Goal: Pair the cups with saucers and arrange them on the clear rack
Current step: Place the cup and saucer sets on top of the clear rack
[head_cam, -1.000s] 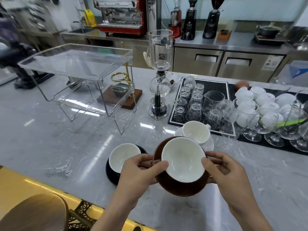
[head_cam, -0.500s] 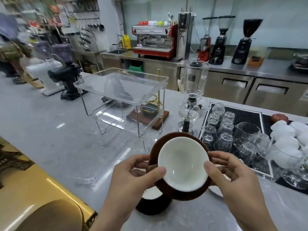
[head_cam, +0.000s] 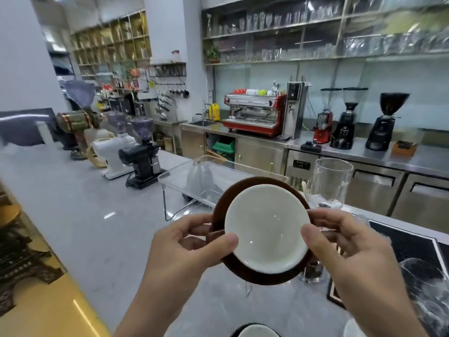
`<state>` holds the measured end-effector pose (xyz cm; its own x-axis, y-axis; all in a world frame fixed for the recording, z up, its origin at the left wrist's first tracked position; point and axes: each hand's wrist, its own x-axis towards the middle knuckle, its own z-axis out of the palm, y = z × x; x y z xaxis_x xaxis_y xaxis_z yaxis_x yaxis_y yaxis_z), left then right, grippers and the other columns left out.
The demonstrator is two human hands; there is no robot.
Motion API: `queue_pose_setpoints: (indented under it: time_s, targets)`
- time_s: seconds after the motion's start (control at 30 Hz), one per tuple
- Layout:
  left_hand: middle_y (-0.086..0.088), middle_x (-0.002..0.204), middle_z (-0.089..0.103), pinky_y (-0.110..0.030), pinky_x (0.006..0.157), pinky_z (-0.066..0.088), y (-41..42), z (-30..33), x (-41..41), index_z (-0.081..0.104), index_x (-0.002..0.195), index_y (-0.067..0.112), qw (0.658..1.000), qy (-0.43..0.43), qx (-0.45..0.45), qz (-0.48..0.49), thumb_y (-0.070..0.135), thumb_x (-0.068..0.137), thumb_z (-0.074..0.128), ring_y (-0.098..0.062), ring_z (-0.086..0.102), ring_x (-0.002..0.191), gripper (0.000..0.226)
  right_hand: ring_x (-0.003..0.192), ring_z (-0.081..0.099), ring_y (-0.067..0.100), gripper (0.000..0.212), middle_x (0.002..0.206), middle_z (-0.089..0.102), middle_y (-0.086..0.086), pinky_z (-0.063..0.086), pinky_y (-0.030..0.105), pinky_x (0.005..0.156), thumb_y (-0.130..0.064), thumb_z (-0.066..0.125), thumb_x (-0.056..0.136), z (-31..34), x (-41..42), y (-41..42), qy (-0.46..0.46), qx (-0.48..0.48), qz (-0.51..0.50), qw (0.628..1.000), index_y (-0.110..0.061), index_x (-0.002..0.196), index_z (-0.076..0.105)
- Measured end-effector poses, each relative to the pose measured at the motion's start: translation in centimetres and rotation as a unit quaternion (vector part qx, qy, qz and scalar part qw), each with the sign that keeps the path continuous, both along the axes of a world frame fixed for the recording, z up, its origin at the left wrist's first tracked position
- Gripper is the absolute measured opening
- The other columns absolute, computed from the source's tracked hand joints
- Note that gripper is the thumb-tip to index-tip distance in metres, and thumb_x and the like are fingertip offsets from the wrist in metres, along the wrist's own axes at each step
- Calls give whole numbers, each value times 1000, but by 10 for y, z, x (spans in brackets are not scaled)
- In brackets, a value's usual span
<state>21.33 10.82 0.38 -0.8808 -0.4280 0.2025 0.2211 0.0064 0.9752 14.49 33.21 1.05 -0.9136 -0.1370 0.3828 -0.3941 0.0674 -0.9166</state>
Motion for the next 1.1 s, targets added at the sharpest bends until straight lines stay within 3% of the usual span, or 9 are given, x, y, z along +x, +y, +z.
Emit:
queue_pose_setpoints:
  time_s: [0.17, 0.27, 0.37, 0.53, 0.63, 0.87, 0.97, 1.1]
  targets:
    - [-7, 80, 79, -31, 63, 64, -36, 33, -25, 82, 91, 24, 999, 29, 4, 15, 36, 42, 94, -26, 79, 74, 52, 89, 74, 18, 43, 97, 76, -6, 63, 42, 77, -57, 72, 61, 36, -29, -35, 29, 6, 32, 999, -40, 100, 72]
    - [-9, 80, 80, -31, 62, 64, -58, 50, -41, 80, 94, 15, 999, 36, 13, 21, 32, 41, 100, -27, 80, 74, 59, 87, 75, 18, 35, 93, 75, -3, 65, 39, 74, -51, 76, 65, 53, -51, -57, 37, 2, 41, 999, -38, 97, 73]
    - [-12, 84, 81, -29, 62, 64, -78, 66, -58, 76, 102, 6, 999, 36, 20, 4, 32, 45, 91, -28, 80, 76, 64, 86, 75, 21, 18, 91, 75, 3, 65, 38, 71, -33, 79, 78, 68, -74, -78, 40, 2, 54, 998, -33, 95, 73]
    - [-13, 84, 82, -26, 61, 63, -111, 83, -95, 76, 102, 3, 1000, 12, -2, -8, 24, 63, 88, -24, 80, 73, 46, 81, 76, 22, 16, 95, 72, 11, 65, 34, 63, -27, 77, 84, 88, -113, -112, -2, 13, 59, 998, -26, 100, 71]
    - [-14, 83, 82, -30, 63, 65, -130, 86, -121, 78, 97, 3, 999, -24, -23, -3, 22, 73, 87, -27, 80, 74, 32, 82, 76, 26, 22, 96, 73, 14, 65, 40, 64, -26, 74, 87, 95, -136, -131, -44, 31, 59, 997, -19, 107, 68]
    - [-21, 83, 81, -38, 68, 67, -167, 87, -180, 76, 94, -3, 989, -142, -35, -23, 26, 79, 85, -31, 80, 75, 34, 84, 76, 34, 21, 98, 74, 17, 64, 49, 67, -26, 69, 92, 97, -185, -173, -154, 87, 58, 982, -11, 105, 64]
    - [-23, 85, 80, -36, 62, 67, -176, 82, -197, 76, 94, -3, 981, -186, -50, -17, 28, 79, 85, -30, 80, 71, 36, 82, 76, 34, 18, 94, 72, 16, 65, 46, 66, -26, 66, 94, 90, -201, -184, -190, 126, 64, 972, -10, 102, 64]
    - [-25, 90, 79, -34, 56, 65, -185, 74, -214, 73, 100, -3, 973, -222, -64, -9, 29, 79, 86, -31, 79, 71, 40, 61, 71, 27, 20, 79, 70, 14, 64, 37, 55, -27, 65, 94, 79, -221, -195, -225, 169, 62, 958, -8, 101, 63]
